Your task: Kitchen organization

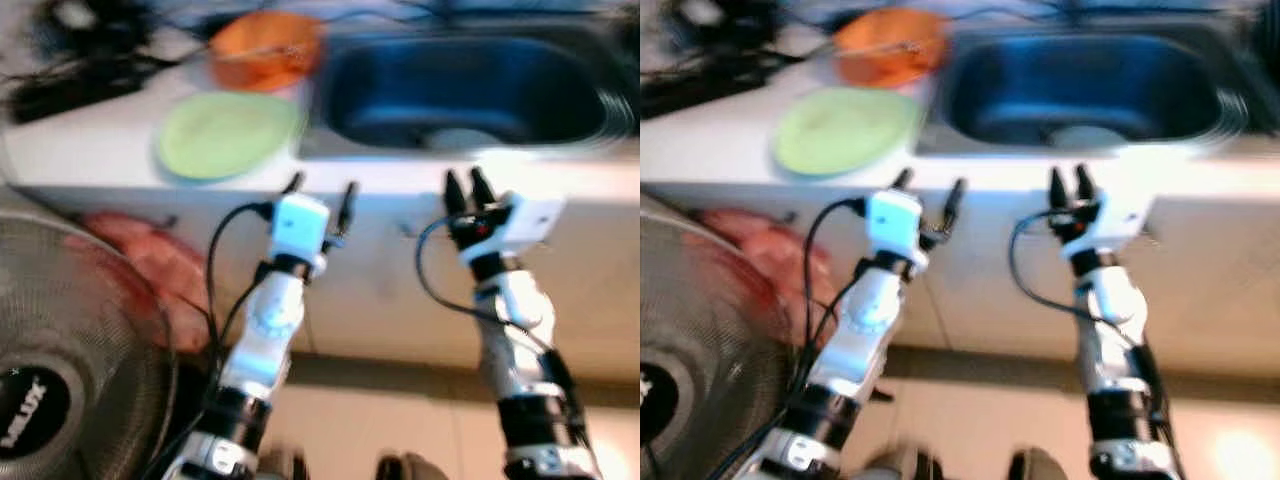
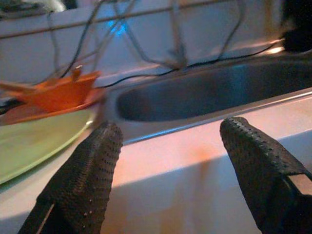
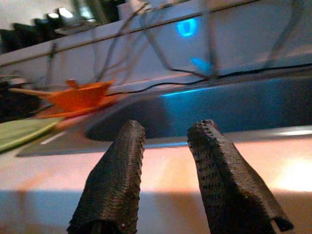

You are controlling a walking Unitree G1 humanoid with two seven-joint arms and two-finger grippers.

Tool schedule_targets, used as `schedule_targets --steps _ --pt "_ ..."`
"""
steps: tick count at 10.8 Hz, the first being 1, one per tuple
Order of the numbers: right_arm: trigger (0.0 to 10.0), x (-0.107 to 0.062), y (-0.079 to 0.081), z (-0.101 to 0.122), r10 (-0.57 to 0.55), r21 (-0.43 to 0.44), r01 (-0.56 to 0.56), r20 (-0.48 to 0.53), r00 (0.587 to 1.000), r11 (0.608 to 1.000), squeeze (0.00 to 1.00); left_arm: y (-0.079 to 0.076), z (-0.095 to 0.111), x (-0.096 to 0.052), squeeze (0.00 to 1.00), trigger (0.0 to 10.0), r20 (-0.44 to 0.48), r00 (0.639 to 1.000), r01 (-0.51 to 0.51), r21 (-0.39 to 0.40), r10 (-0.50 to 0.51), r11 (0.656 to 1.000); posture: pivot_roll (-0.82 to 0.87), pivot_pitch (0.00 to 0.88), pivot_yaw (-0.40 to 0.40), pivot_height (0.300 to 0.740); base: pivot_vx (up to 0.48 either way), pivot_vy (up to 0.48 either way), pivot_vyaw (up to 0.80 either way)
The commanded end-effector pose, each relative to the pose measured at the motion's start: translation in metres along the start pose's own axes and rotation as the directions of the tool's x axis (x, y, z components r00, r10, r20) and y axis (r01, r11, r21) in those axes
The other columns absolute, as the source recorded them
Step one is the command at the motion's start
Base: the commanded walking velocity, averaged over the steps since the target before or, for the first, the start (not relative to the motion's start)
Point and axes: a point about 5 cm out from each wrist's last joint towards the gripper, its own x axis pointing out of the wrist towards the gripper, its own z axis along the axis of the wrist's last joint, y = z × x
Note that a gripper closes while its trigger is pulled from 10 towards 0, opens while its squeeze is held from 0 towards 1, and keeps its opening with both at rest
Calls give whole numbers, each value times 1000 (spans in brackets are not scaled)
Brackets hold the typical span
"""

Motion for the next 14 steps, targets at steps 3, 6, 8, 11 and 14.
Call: schedule_targets --steps 3,6,8,11,14 --pt "10000 2 9 -3 27 18 -27 -10 1000 999 0 11 -4 -2 0 10000 -16 999 -46 9 47 999 -6 120 78 740 -96 0 0" --pt "10000 2 10 -3 35 16 -34 -13 999 999 0 16 -6 -4 0 10000 -31 997 -68 -10 68 998 -7 124 76 740 0 0 0" --pt "10000 2 12 -4 50 6 -50 -23 999 999 0 18 -8 -4 0 10000 -46 995 -84 -14 83 996 -6 124 75 740 0 0 0" --pt "10000 2 13 -4 55 14 -55 -21 998 998 0 22 -10 -3 0 10000 -62 992 -110 -16 109 994 -4 120 75 740 84 0 475" --pt "10000 3 14 -6 61 19 -60 -28 998 998 0 21 -9 -3 0 10000 -58 993 -99 -9 98 995 -5 116 76 740 251 0 0"
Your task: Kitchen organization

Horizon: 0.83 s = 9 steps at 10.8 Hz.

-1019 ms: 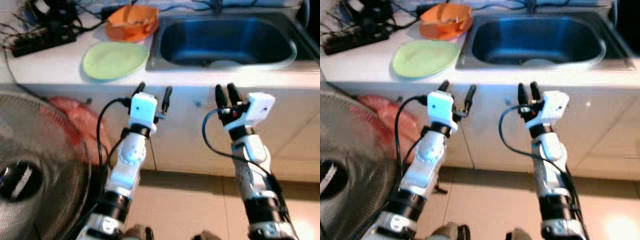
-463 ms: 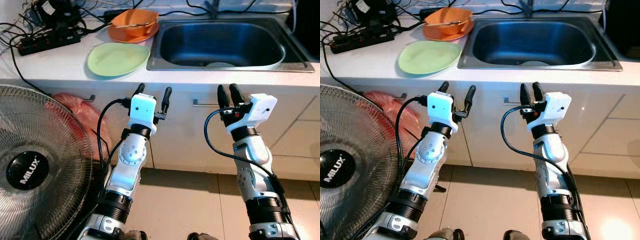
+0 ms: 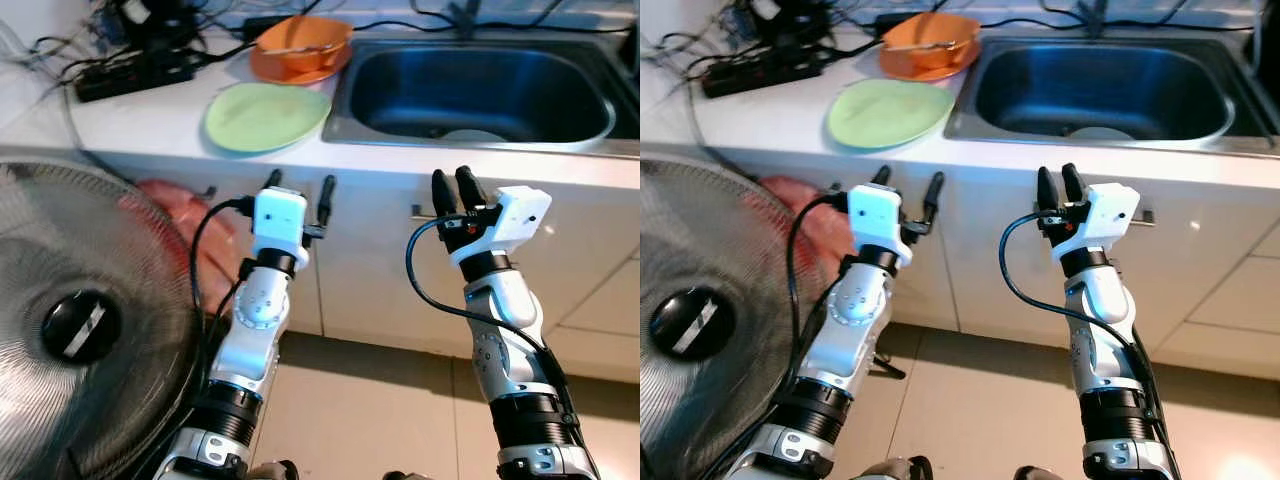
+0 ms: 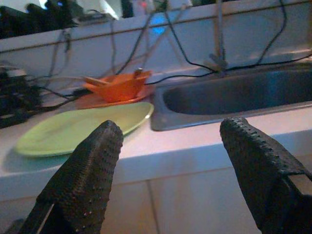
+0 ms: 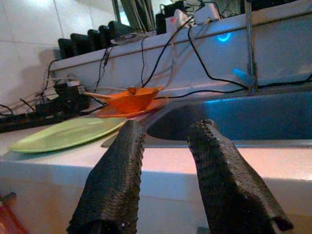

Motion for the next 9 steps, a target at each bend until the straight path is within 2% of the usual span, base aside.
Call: schedule_targets --steps 1,9 --pt "10000 1 1 -2 4 7 -4 -15 1000 1000 0 1 -1 0 0 10000 -6 1000 -7 6 7 1000 -5 116 76 740 255 0 0" --pt "10000 1 1 -2 4 7 -4 -15 1000 1000 0 1 -1 0 0 10000 -6 1000 -7 6 7 1000 -5 116 76 740 255 0 0"
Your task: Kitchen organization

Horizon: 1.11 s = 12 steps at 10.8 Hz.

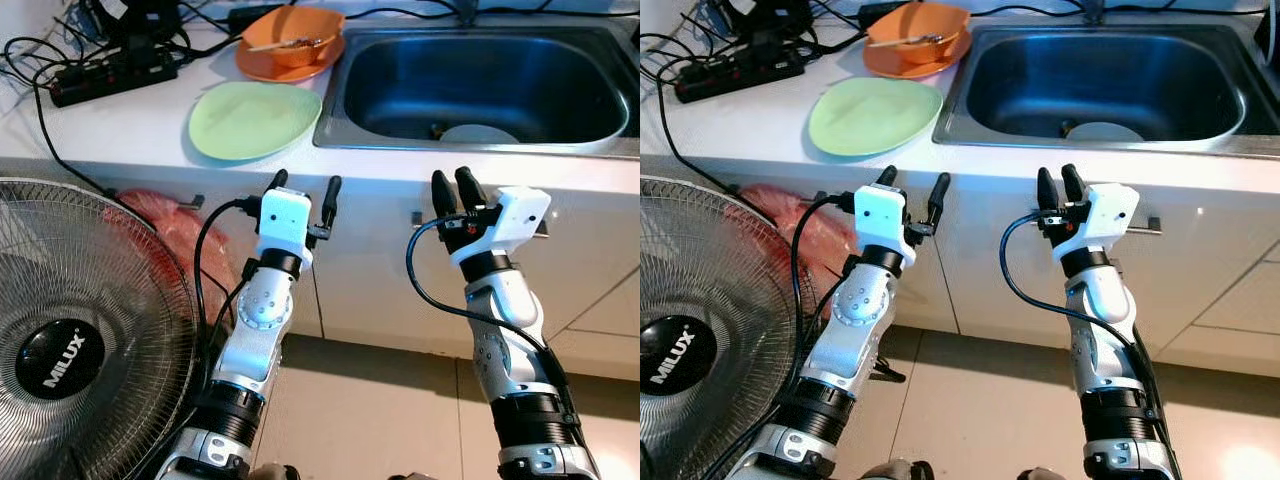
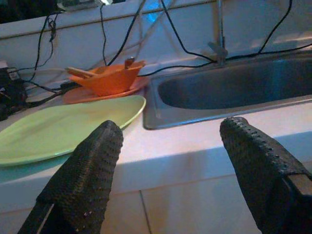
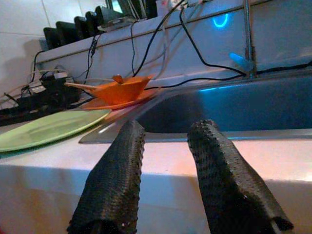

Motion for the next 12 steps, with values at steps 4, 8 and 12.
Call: schedule_targets --steps 4,8,12 --pt "10000 2 2 -2 7 -1 -7 -10 1000 1000 0 4 -1 1 0 10000 -4 1000 -21 10 22 1000 -7 112 76 740 265 0 0" --pt "10000 1 1 -3 -2 5 2 -12 1000 1000 0 6 -10 -2 0 10000 -26 1000 -6 34 7 999 -5 113 75 740 148 0 0" --pt "10000 2 3 -3 12 -4 -12 -12 1000 1000 0 15 -11 -3 0 10000 -29 998 -46 43 47 998 -7 115 74 740 0 0 0"
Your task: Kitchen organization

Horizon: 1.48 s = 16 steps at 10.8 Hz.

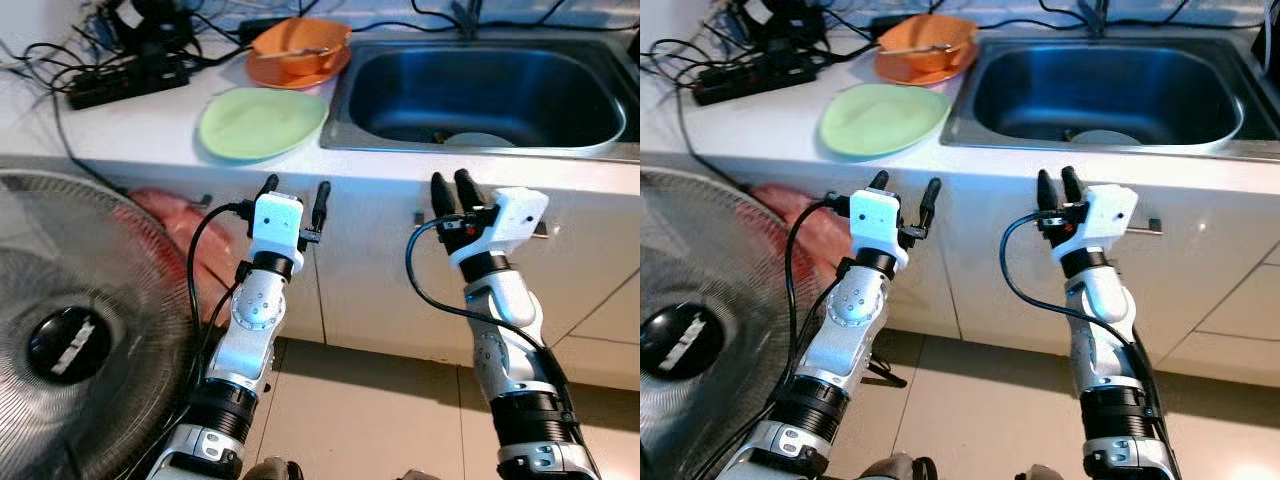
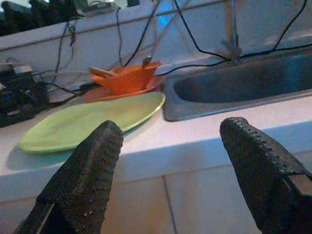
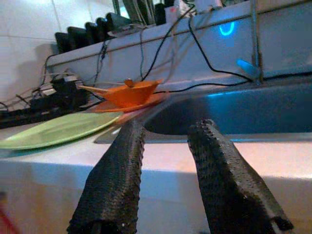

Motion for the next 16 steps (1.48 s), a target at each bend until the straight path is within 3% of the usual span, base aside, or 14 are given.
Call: schedule_targets --steps 1,3,12,16 --pt "10000 2 4 0 17 -8 -17 3 1000 1000 0 4 -1 -1 0 10000 -2 1000 -21 7 21 1000 -3 115 71 740 240 0 500" --pt "10000 1 3 1 15 -8 -15 5 1000 1000 0 4 -2 0 0 10000 -1 1000 -24 8 24 1000 -4 114 71 740 261 0 544" --pt "10000 1 4 0 14 1 -14 8 1000 1000 0 0 0 -1 0 10000 9 1000 -5 7 5 1000 -7 107 75 740 266 0 0" --pt "10000 1 4 0 15 4 -15 6 1000 1000 0 -1 2 -1 0 10000 24 1000 0 10 0 1000 0 115 71 740 0 0 0"
